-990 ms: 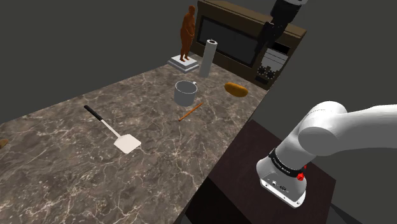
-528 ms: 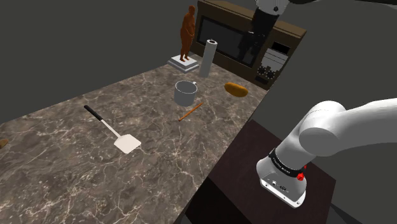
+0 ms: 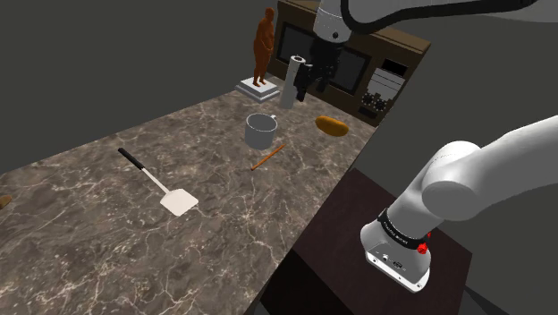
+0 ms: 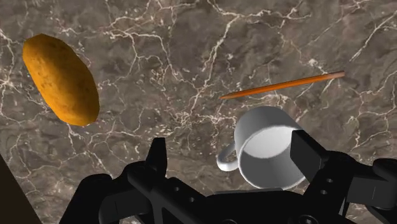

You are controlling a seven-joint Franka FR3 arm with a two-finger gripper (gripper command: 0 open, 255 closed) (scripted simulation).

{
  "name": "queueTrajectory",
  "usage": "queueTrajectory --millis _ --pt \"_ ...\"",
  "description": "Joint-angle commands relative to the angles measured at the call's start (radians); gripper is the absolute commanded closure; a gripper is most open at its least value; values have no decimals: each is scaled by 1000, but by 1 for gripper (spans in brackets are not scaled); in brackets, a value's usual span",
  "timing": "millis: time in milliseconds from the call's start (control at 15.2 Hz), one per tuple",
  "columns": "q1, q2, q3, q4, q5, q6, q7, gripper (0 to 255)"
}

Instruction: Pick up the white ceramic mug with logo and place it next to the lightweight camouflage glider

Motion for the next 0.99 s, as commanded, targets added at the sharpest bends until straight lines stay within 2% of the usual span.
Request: queueTrajectory --millis 0,528,858,924 --pt "8 61 23 16 8 37 33 0" --pt "37 345 102 133 3 167 163 0" --pt "60 533 135 245 -25 219 246 0" --pt "62 541 136 250 -27 220 249 0"
